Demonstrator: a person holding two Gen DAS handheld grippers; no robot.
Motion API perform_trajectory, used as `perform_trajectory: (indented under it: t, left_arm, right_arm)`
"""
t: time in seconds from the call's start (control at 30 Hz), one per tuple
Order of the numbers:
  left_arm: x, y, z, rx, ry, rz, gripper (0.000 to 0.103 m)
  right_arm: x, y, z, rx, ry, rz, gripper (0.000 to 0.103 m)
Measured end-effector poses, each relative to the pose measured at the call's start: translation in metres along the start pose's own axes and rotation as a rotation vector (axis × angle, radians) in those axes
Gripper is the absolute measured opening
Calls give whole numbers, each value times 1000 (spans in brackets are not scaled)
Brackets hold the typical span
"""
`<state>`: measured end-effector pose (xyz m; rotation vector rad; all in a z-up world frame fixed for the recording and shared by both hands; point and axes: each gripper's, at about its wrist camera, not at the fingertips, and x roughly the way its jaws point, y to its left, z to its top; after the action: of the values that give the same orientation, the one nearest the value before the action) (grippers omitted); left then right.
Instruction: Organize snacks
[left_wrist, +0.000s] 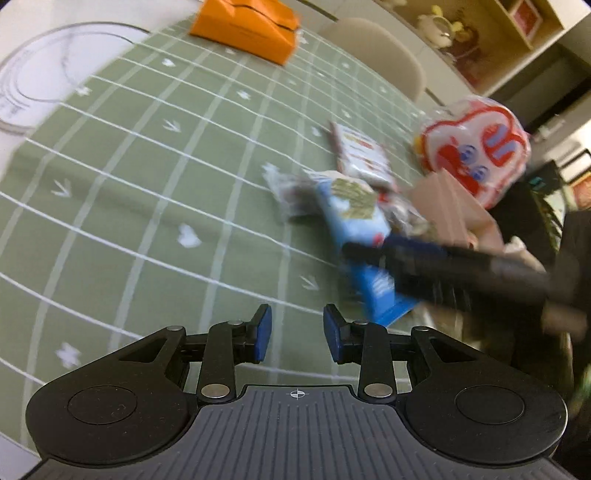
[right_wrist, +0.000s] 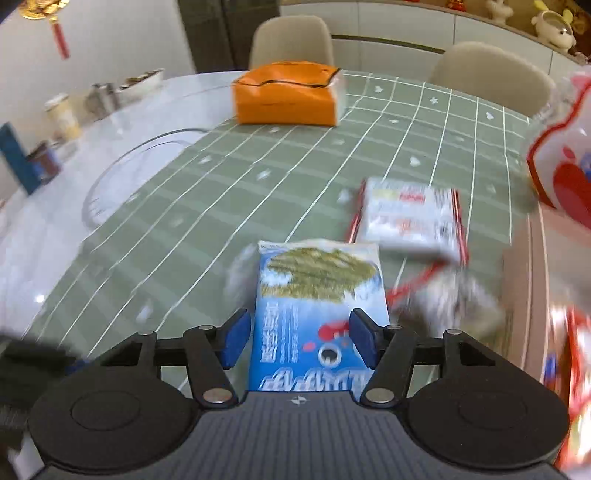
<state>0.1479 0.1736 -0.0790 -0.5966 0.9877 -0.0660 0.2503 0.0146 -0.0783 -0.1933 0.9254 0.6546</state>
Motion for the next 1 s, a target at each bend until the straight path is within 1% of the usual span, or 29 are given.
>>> perform_trajectory:
  t: [0.07,0.1,0.17,0.27,0.3,0.33,0.37,0.4,0.47,0.5,0.57,0.63,0.67,0.7,0.73,0.8,0.83,0.9,0.93,1.0]
  left_arm:
    - [4,-9,0,10,1,-27,34]
    - [6,-15,1,17,2,-38,33]
    - [15,-29,3,35,16,-47,33]
    - [33,-55,8,78,29,-16,33]
    - [38,-63,10,95,28,-5,33]
    - [43,-69,13,107,23,14,33]
    - [48,-76,17,114,14,42,33]
    - [54,-82,22,115,4,73,33]
    - [64,-93,33,104,-22,127,33]
    - [66,-96,38,100,-35,141,33]
    - [74,-107,50,106,-56,173,33]
    - [86,-119,60,133,-43,221,33]
    - [93,-123,64,148,-34,244,33]
    - [99,-128,67,167,-29,266,34]
    - [105,-133,70,187,-31,287,34]
    - [113,-141,76,213,-42,321,34]
    - [115,-144,78,222,-41,330,34]
    - [120,-148,80,248,-41,340,34]
    - [121,-150,80,265,-39,341,34]
    - [118,-152,76,298,-30,320,34]
  right_arm:
    - [-17,2,-19,33,8,40,60]
    - [-25,1,-29,63,15,52,57]
    - [-36,-7,-49,127,50,41,56]
    - [-50,-20,-82,201,82,52,56]
    - [-59,-23,-92,208,71,41,56]
    - [-68,-26,-100,206,56,25,56]
    - [-78,-29,-108,203,39,-7,59]
    - [-85,-32,-115,200,27,-34,65]
    - [-98,-39,-127,179,-9,-127,70]
    - [-104,-43,-133,162,-26,-184,72]
    - [-108,-56,-144,157,-35,-290,73]
    - [-106,-73,-154,216,-26,-340,73]
    - [-106,-81,-158,250,-20,-347,73]
    - [-105,-91,-164,291,-27,-340,77]
    - [-107,-94,-168,306,-59,-329,78]
    - [-108,-97,-173,320,-88,-325,80]
    - [-108,-97,-175,318,-99,-325,81]
    - [-105,-94,-179,311,-124,-326,89]
    - [-103,-91,-181,305,-138,-329,91]
    - [-98,-87,-182,285,-151,-344,97]
